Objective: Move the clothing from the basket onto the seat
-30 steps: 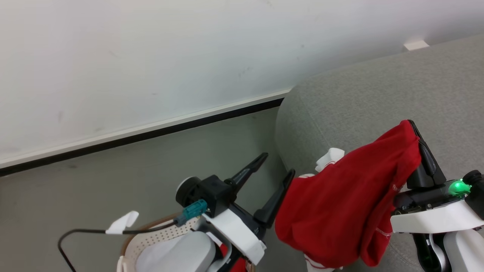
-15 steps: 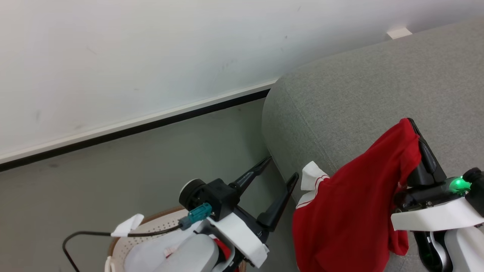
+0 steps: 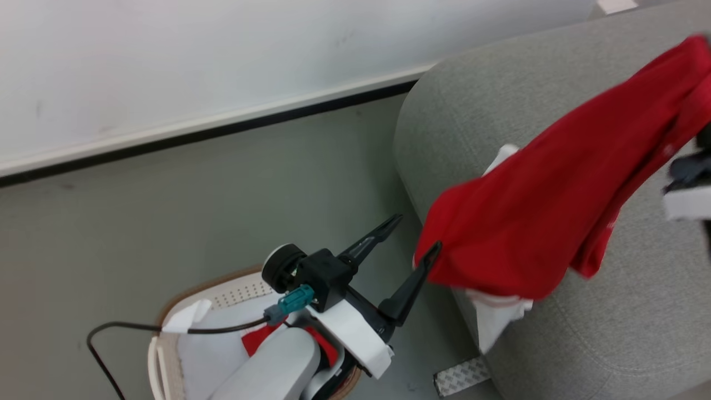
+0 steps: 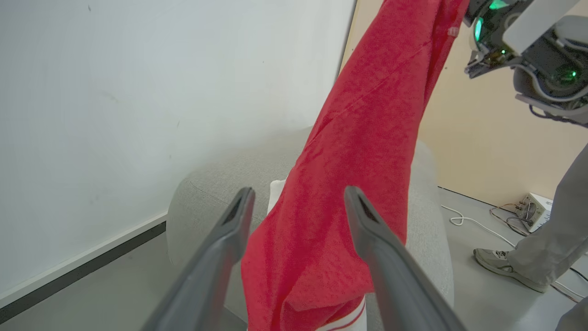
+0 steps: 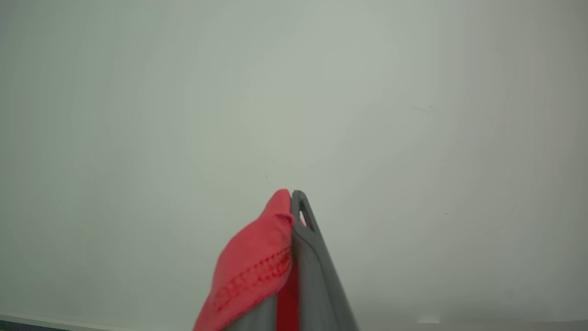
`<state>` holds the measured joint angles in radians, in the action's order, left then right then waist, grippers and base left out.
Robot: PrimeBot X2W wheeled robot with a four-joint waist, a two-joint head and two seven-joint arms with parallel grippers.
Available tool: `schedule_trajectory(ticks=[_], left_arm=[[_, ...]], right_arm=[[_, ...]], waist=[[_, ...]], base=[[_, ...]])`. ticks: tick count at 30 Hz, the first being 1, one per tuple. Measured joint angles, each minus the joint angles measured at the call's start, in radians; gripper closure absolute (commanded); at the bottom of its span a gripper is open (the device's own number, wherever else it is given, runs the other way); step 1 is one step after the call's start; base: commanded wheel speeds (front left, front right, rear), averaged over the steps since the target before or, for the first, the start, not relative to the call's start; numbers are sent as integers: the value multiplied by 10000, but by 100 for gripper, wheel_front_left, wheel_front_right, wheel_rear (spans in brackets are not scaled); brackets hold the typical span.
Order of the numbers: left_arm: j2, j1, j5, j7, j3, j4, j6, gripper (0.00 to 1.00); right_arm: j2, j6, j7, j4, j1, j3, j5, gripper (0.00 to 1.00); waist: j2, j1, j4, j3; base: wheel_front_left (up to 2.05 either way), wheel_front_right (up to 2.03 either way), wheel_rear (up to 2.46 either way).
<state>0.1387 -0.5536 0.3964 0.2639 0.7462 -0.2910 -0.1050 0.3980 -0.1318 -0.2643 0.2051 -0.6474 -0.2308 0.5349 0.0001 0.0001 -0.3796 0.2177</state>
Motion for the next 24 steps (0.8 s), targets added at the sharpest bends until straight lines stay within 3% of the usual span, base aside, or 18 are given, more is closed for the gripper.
schedule_trajectory(ticks=[8, 19, 24], left_arm=[[190, -365, -82, -36, 21, 6, -4, 0], [366, -996, -268, -301, 119, 318, -15, 0], [512, -1236, -347, -439, 136, 493, 0, 0]], right_arm=[[1801, 0, 397, 1252, -2839, 247, 1233, 100], [4146, 0, 957, 3359, -5968, 719, 1847, 100], [4376, 0, 999, 4422, -6571, 462, 1885, 100]], waist=[[0, 0, 426, 924], [0, 1, 1082, 2271], [-1, 1, 1306, 3052]], base=[[0, 0, 0], [0, 0, 0], [0, 0, 0]])
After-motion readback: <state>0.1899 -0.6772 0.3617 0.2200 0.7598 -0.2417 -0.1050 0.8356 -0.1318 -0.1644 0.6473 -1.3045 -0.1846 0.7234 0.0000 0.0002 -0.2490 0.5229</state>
